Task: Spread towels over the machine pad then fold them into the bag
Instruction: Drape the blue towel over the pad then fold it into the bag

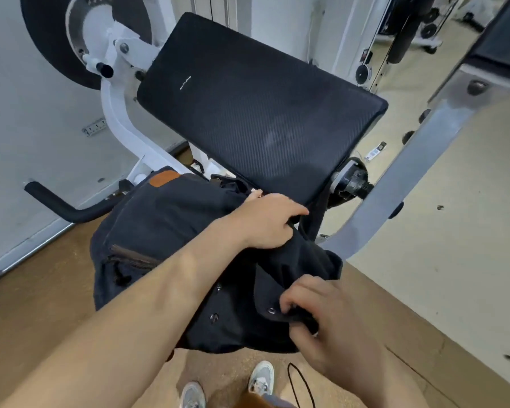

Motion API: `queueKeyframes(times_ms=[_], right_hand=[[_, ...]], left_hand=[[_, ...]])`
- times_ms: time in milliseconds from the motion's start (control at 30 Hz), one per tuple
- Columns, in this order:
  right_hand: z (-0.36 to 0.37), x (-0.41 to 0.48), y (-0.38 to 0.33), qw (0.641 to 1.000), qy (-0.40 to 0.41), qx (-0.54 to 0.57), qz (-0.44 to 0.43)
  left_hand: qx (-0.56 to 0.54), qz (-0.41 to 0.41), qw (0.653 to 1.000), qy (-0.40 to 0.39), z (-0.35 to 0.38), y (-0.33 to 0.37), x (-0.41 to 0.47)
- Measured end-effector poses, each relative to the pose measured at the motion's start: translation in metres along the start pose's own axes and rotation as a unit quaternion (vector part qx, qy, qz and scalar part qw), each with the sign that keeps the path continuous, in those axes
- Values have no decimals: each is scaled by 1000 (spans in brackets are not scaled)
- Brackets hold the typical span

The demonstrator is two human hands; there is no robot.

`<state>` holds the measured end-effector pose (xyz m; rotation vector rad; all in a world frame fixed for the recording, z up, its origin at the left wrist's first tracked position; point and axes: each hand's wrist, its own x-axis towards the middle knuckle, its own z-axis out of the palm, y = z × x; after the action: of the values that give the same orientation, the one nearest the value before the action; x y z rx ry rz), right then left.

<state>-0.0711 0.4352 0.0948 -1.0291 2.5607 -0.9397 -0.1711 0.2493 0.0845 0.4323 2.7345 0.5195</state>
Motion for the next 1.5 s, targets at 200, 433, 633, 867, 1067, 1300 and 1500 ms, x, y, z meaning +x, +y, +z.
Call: queueKeyframes(times_ms=[200, 433, 633, 867, 1067, 1300, 1500], right_hand=[[-17, -5, 11, 998, 9, 53, 37], [-20, 13, 31, 989, 56, 87, 104], [-17, 25, 31, 996, 11, 7, 85], [-20, 36, 23, 996, -88, -1, 21], [-31, 40, 6, 980, -172, 98, -7], [-37, 49, -16, 976, -209, -45, 34], [-28, 77, -8, 996, 17, -5, 85]], left_hand=[[0, -16, 998, 64, 19, -32, -31], [117, -46, 992, 1, 32, -48, -66], [35, -67, 997, 15, 17, -46, -35], [-30, -50, 984, -170, -21, -67, -37], [-89, -29, 986, 139, 2, -46, -21], [-260, -215, 907, 253, 13, -50, -25], [-234, -264, 922, 160, 26, -32, -26]])
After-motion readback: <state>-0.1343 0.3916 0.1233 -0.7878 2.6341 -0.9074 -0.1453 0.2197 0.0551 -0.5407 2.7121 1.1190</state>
